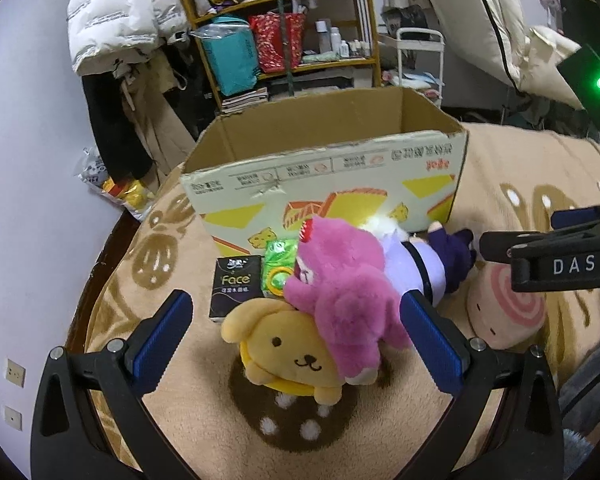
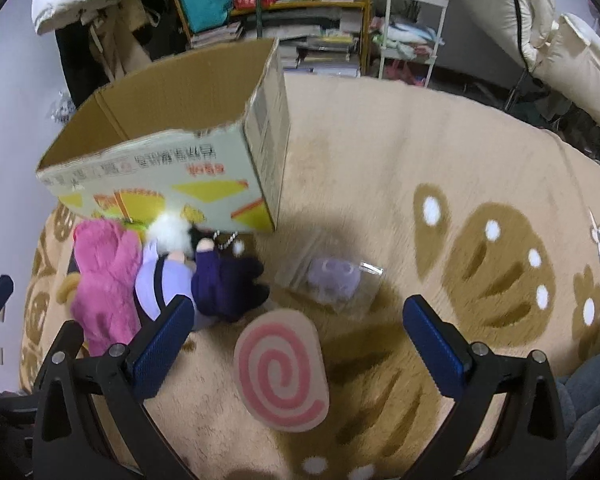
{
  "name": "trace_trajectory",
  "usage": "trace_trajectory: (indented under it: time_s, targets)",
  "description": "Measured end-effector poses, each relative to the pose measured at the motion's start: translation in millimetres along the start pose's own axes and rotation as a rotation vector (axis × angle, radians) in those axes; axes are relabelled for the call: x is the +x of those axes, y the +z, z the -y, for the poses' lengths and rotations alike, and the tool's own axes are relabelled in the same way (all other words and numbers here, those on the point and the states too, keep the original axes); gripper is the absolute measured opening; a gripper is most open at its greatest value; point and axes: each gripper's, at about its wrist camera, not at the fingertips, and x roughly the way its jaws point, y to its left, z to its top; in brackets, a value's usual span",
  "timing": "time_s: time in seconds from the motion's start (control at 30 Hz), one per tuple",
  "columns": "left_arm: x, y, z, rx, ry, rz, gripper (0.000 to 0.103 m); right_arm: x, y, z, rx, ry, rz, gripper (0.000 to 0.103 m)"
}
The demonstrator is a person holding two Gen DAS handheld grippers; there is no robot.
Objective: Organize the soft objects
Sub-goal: 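Grasp the pink plush bear with the left tool while the right tool grasps the pink swirl cushion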
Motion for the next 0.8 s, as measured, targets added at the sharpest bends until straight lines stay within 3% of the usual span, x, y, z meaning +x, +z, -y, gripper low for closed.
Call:
trace_trajectory:
  time_s: [0.33, 0.63, 0.67, 0.73, 0.8]
  targets:
    - [9.9, -9.1, 19.6, 0.066, -0.024, -0.033, 0.102, 15.5, -5.6, -6.6, -0.058, -0.040, -0.097, 0.102]
    - [17.3, -10.5, 29.2, 0.100, 0.007, -0.031, 0.102, 26.0, -8.6, -1.9, -0.043, -0.016, -0.155, 0.090]
    - [17.5, -10.7, 29.2, 0.102, 0.007, -0.029, 0.100, 28.3, -9.4, -1.9, -0.045, -0.011, -0.159, 0.087]
    - [18.3, -11.0, 28.9, 0.105, -0.012, -0.029, 0.084, 30.9, -11.2, -3.7, -0.054, -0.008, -0.173, 0.079]
    - [20.5, -11.6, 27.8, 0.097, -0.055, -0.051, 0.076, 33.0, -13.1, -5.7, -0.055, 0.013, -0.190, 0.073]
